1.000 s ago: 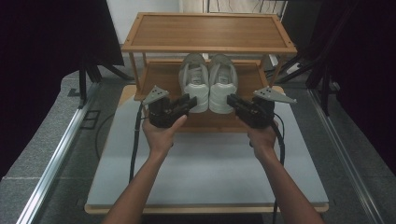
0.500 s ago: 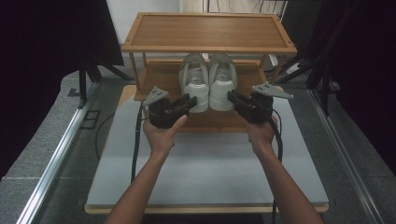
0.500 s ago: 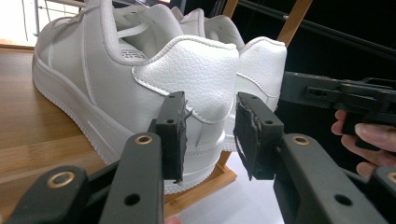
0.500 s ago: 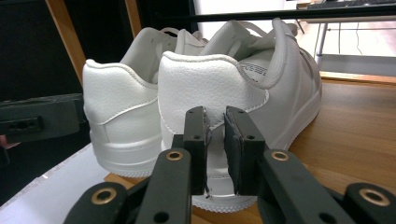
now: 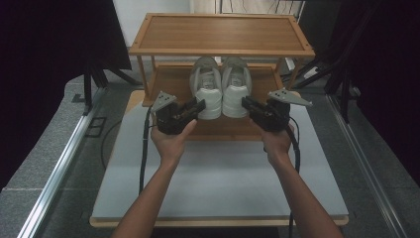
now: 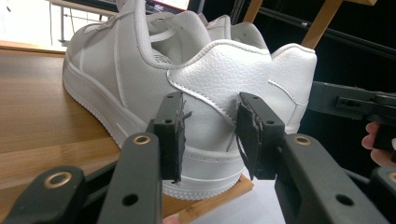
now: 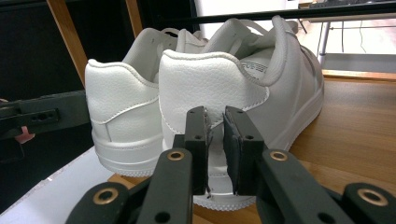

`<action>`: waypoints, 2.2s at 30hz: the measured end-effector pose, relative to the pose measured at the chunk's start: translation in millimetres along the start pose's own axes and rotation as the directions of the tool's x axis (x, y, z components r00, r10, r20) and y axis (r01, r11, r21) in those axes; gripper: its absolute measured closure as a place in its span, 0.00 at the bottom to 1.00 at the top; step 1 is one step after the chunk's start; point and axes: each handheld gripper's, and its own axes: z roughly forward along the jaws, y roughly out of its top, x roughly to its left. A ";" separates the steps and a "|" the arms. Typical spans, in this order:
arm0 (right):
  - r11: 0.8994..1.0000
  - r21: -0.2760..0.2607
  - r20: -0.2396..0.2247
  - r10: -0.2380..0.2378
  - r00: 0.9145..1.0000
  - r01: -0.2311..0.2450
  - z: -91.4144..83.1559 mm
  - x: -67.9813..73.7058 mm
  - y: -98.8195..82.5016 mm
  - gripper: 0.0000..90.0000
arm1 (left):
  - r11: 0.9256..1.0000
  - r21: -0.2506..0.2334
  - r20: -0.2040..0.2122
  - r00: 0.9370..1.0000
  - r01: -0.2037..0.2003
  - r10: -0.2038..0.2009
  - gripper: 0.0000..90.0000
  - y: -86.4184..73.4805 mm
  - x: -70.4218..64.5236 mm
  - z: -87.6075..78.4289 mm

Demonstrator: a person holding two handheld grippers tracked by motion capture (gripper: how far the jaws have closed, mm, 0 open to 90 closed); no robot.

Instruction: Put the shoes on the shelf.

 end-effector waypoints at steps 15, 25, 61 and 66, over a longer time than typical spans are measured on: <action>1.000 0.027 -0.005 -0.001 1.000 0.001 -0.6 -1.0 -0.4 0.87 | 1.000 -0.003 0.012 0.999 0.030 -0.030 0.70 -1.3 2.9 1.0; 1.000 0.000 -0.065 0.023 0.998 -0.023 -14.0 -7.0 -2.1 0.73 | 1.000 -0.029 0.050 0.999 0.007 -0.006 0.62 3.9 1.4 -19.2; 0.997 0.012 -0.075 0.078 0.994 -0.078 -90.5 -54.5 -133.5 0.63 | 0.978 0.114 0.027 0.984 0.174 -0.178 0.55 -112.1 56.8 -98.4; 0.997 0.016 -0.073 0.080 0.994 -0.079 -92.6 -57.7 -140.3 0.63 | 0.979 0.125 0.024 0.986 0.164 -0.168 0.55 -117.0 55.5 -99.7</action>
